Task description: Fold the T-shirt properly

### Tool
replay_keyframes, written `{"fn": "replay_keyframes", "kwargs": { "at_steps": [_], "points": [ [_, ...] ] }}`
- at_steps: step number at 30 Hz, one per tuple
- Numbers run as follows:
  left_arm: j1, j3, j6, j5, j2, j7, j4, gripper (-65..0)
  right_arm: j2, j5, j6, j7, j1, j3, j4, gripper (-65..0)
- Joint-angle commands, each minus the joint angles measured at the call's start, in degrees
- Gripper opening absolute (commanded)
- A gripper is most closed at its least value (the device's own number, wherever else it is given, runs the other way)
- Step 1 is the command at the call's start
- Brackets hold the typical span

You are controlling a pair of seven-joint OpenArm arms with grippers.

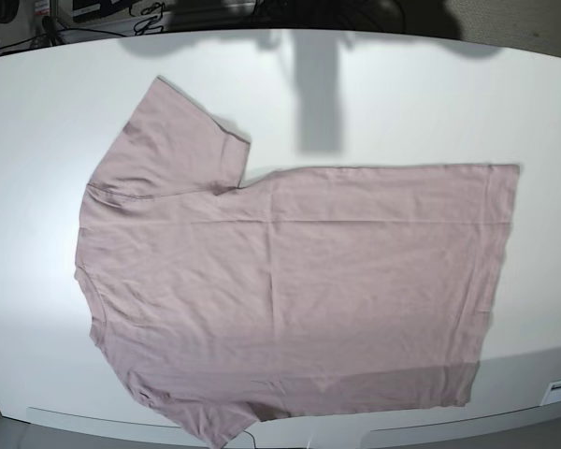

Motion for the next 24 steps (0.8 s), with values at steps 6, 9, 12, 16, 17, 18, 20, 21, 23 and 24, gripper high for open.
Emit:
{"fn": "replay_keyframes", "kwargs": {
  "at_steps": [6,9,12,16,17,18,20,21,23,24],
  "points": [
    [6.2,-0.4,-0.4,-5.3,0.1,3.3,13.8,-48.4,4.3,6.5,0.3,-2.4,-8.2,0.1,11.4,-47.2],
    [6.9,-0.4,-0.4,-5.2,0.1,3.5,18.7,-48.4,6.0,6.7,0.3,-4.3,-11.3,0.1,17.7,-47.2],
    [6.8,-0.4,-0.4,-5.2,0.0,5.2,23.1,-48.4,7.9,6.6,0.1,-6.3,-14.0,0.6,23.9,-47.2],
    [6.8,-0.4,-0.4,-4.0,-0.4,6.4,29.6,-48.4,9.2,6.4,0.0,-9.3,-15.4,3.0,32.2,-47.2],
    [6.7,-0.4,-0.4,-2.4,-0.4,6.4,31.3,-48.4,9.2,6.2,0.0,-10.3,-15.4,3.8,34.0,-47.2],
    [6.6,-0.3,-0.4,-0.7,-0.4,6.3,33.0,-48.4,9.2,6.0,0.0,-10.6,-15.4,4.8,35.9,-47.2],
    [6.1,0.2,-0.4,2.7,-0.7,6.3,36.1,-48.4,9.5,6.0,0.0,-10.7,-15.4,6.8,39.4,-47.2],
    [5.9,0.9,-0.4,4.2,-1.3,6.4,37.3,-48.4,9.8,6.0,0.0,-10.8,-15.4,7.8,41.0,-47.2],
    [5.2,2.7,-0.4,6.3,-3.7,6.4,38.8,-48.4,10.4,6.0,-0.1,-11.7,-15.4,9.8,43.8,-47.2],
    [4.7,4.0,-0.4,7.5,-5.2,6.4,39.0,-48.4,10.9,5.9,-0.1,-12.0,-15.3,10.5,44.9,-47.2]
  ]
}}
